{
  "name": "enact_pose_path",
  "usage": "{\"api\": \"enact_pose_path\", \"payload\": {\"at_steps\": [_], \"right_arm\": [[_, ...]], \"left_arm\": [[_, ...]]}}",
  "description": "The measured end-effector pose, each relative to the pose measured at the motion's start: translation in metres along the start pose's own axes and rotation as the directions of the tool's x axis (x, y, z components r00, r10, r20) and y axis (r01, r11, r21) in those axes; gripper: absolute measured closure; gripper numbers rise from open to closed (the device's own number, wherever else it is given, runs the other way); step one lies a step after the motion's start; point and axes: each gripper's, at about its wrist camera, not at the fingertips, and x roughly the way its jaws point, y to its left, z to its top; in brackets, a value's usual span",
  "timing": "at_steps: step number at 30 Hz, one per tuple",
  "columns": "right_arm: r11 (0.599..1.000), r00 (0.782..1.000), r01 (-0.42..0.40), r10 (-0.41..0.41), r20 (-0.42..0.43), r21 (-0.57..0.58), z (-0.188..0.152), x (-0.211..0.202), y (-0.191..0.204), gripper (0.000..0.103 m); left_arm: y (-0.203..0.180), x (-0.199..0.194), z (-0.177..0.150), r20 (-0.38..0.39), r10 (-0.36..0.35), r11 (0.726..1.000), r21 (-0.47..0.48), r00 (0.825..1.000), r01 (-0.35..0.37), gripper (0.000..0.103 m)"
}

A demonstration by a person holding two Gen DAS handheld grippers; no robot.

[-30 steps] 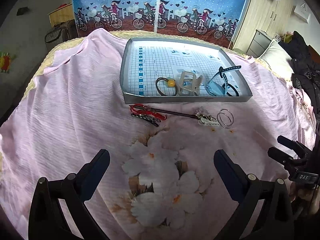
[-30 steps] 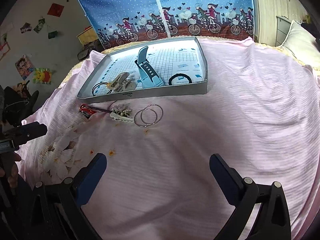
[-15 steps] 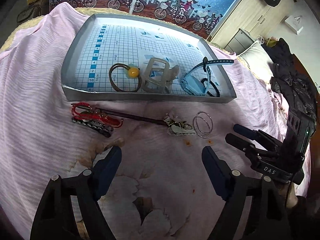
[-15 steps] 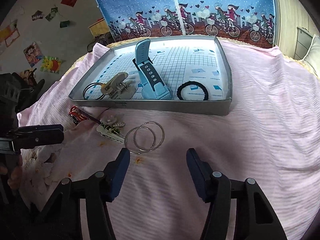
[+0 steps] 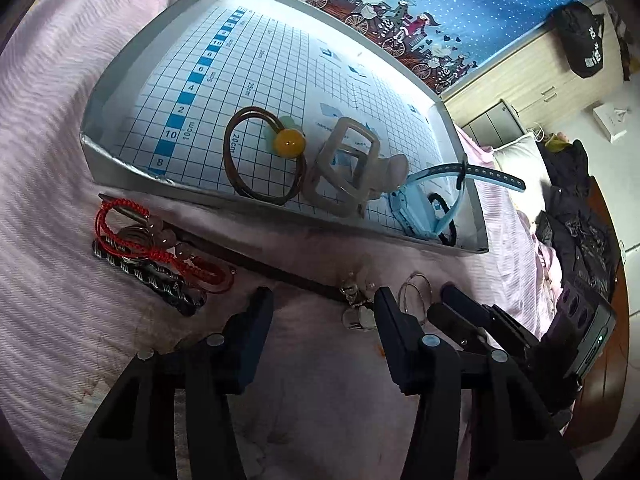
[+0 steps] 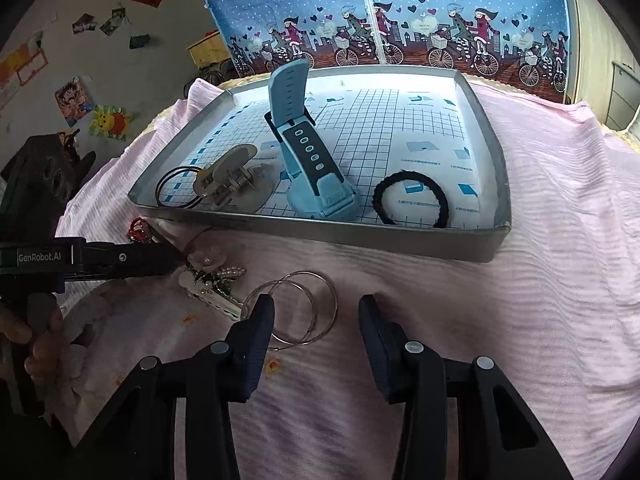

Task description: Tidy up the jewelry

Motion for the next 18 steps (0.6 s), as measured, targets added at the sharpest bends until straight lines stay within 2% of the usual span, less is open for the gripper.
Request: {"api": "enact_pose_path", "payload": {"at_steps": [7, 8, 9, 11, 12, 18], "right_arm": [[0.999, 1.000, 0.024, -0.025, -0.014, -0.022, -0.001, 0.006, 0.002, 0.061], [0.999, 0.999, 0.029, -0.029, -0.016, -0.026, -0.001, 0.007, 0.003, 0.061], [0.999, 0.999, 0.031, -0.031, -0.016, -0.028, -0.001, 0.007, 0.003, 0.061], [0.999, 0.999, 0.034, -0.034, -0.015, -0.031, -0.002, 0.008, 0.004, 0.061], [0.999, 0.999, 0.037, -0.037, -0.009, -0.031, -0.002, 0.007, 0.004, 0.061], [0.998, 0.999, 0.042, -0.042, -0.010, -0.043, -0.003, 0.012, 0.006, 0.066]], "left_arm": [[0.020, 0.003, 0.011, 0.016, -0.036, 0.992, -0.123, 0.999, 0.038, 0.058], [0.024, 0.001, 0.012, 0.020, -0.039, 0.991, -0.130, 0.999, 0.041, 0.061], [0.026, 0.001, 0.012, 0.021, -0.040, 0.990, -0.132, 0.999, 0.043, 0.068], [0.028, -0.001, 0.014, 0.025, -0.051, 0.988, -0.141, 0.998, 0.054, 0.074], [0.030, -0.002, 0.014, 0.024, -0.053, 0.988, -0.146, 0.998, 0.055, 0.087], [0.039, -0.010, 0.013, 0.050, -0.087, 0.980, -0.174, 0.995, 0.094, 0.090]]}}
